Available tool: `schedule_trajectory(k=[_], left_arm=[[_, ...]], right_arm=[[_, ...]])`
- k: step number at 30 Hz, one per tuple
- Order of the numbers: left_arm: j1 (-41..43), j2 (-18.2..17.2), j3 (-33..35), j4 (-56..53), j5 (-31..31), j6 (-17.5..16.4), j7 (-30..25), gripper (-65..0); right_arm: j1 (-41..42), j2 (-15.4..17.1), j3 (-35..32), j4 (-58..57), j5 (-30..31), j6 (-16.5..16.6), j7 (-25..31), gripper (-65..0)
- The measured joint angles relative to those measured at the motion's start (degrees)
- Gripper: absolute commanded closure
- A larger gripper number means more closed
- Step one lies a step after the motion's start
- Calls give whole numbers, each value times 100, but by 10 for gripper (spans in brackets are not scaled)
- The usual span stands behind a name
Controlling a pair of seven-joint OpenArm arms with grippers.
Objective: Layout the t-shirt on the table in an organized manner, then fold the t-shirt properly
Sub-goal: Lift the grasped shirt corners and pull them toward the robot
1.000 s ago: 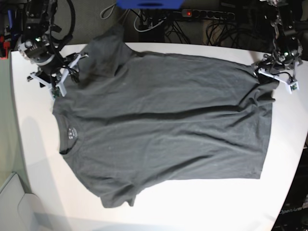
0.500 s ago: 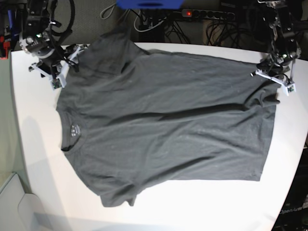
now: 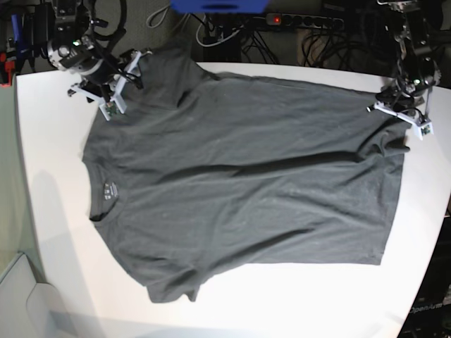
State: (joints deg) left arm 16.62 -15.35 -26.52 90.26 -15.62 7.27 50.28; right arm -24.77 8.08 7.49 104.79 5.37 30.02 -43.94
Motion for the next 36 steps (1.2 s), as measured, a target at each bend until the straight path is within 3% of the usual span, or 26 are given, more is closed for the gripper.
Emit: schedule_trajectory(k=[19, 26, 29, 34, 36], left_arm=[[50, 13, -4, 11, 0, 2, -42, -54], [48, 15, -4, 13, 0, 2, -28, -54], [48, 15, -4, 17, -2, 2, -20, -54], [46, 17, -4, 17, 0, 20, -15, -54], [50, 22, -4, 83, 2, 20, 52, -54]], right_arm=[[236, 153, 48, -330, 87, -2, 166, -325], [485, 184, 4, -761, 146, -7, 570, -319], [459, 256, -203, -772, 59, -105, 750, -259], [457, 317, -713, -807, 131, -155, 973, 0], [474, 260, -800, -811, 144, -153, 968, 0]])
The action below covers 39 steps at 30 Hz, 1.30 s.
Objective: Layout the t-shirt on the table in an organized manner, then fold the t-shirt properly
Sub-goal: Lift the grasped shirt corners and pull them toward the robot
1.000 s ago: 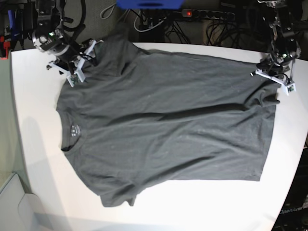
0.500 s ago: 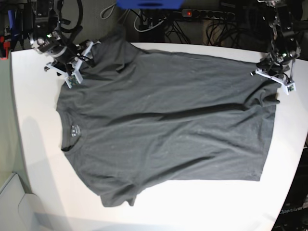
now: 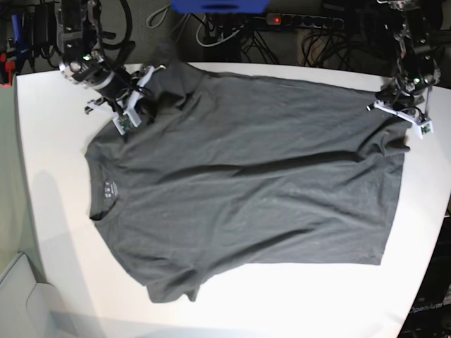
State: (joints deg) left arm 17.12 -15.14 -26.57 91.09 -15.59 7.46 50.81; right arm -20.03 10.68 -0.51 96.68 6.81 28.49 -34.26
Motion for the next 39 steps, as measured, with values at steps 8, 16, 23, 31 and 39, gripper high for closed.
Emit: schedule_trajectory(k=[8, 16, 23, 31, 39], left_arm=[[164, 199, 7, 994, -33, -2, 232, -54], [136, 227, -529, 1965, -48, -20, 702, -54], [-162, 186, -1012, 2275, -70, -42, 767, -54], [-938, 181, -1010, 2293, -52, -42, 758, -54], [-1786, 184, -1010, 2293, -4, -22, 780, -54]], right_arm=[[-136, -9, -122, 551, -142, 127, -629, 0], [-125, -116, 634, 1838, -107, 581, -619, 0], [214, -160, 1217, 1858, -138, 807, -603, 0], [826, -369, 1928, 1873, -111, 1191, -640, 0], [1893, -435, 2822, 1873, -118, 1193, -651, 0]])
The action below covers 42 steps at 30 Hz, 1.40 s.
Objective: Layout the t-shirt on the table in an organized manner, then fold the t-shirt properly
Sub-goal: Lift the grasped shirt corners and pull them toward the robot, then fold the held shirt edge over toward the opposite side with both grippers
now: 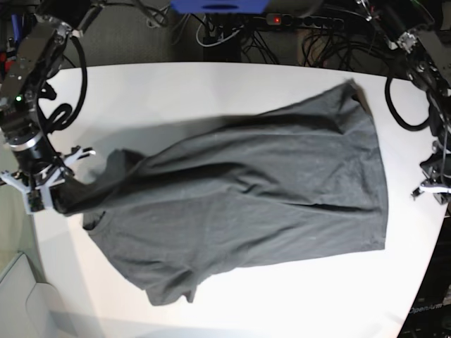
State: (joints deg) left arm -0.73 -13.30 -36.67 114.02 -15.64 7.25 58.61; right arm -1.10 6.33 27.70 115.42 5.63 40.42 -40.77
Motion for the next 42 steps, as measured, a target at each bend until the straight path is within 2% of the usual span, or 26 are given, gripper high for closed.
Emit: schedule_trajectory(k=[3, 6, 8, 11, 13, 15, 20, 22, 23, 28, 34, 42], left_arm=[[-350, -2, 0, 7, -7, 0, -15, -54], [-297, 57, 2, 7, -35, -17, -46, -56], [-7, 262, 92, -79, 15, 33, -83, -57], [503, 645, 566, -348, 48, 11, -13, -59], [699, 846, 905, -389, -39, 7, 9, -86], [892, 1021, 1156, -387, 2, 22, -33, -179], [1805, 1180, 1655, -363, 2, 28, -2, -517], [2041, 1165, 1738, -361, -2, 24, -33, -621], [2138, 1176, 1744, -358, 0, 24, -37, -650], [2573, 1447, 1740, -339, 0, 42, -57, -650], [2660, 1862, 1770, -348, 20, 42, -116, -650], [2645, 1937, 1770, -378, 46, 44, -101, -650]], right_arm=[[221, 22, 101, 0, -70, -24, -35, 0], [212, 13, 74, -2, -66, -17, -17, 0], [85, 7, 68, -7, -46, -20, 11, 0], [-68, -254, 39, -42, -70, -17, -63, 0], [-63, -308, 13, -57, -68, -17, -50, 0], [-50, -306, -31, -55, -72, -22, -9, 0], [-68, -317, -149, -55, -72, -20, -13, 0], [-72, -313, -203, -55, -76, -17, -17, 0], [-72, -317, -221, -57, -70, -17, -13, 0], [-81, -315, -221, -57, -70, -17, -17, 0], [-83, -317, -225, -57, -70, -17, -42, 0], [-83, -315, -227, -57, -70, -17, -57, 0]])
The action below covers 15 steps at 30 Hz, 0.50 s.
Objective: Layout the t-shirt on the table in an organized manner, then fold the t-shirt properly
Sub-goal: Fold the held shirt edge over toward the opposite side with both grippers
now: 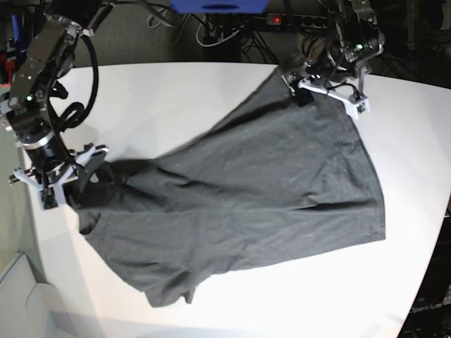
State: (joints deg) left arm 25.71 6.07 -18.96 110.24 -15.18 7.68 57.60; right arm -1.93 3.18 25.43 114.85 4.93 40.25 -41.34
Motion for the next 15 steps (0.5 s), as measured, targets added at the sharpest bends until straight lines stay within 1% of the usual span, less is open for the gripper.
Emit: schedule_trajectory(k=[9, 13, 15], left_arm=[[-166, -11, -4, -426, 59, -44, -330, -643], [-186, -15, -7, -457, 72, -42, -369, -571], [-192, -20, -9, -476, 94, -31, -372, -505]], right_arm=[[0, -2, 4, 0, 0, 0, -2, 0], [0, -2, 4, 0, 0, 0, -2, 0], [0, -2, 4, 0, 0, 0, -2, 0]])
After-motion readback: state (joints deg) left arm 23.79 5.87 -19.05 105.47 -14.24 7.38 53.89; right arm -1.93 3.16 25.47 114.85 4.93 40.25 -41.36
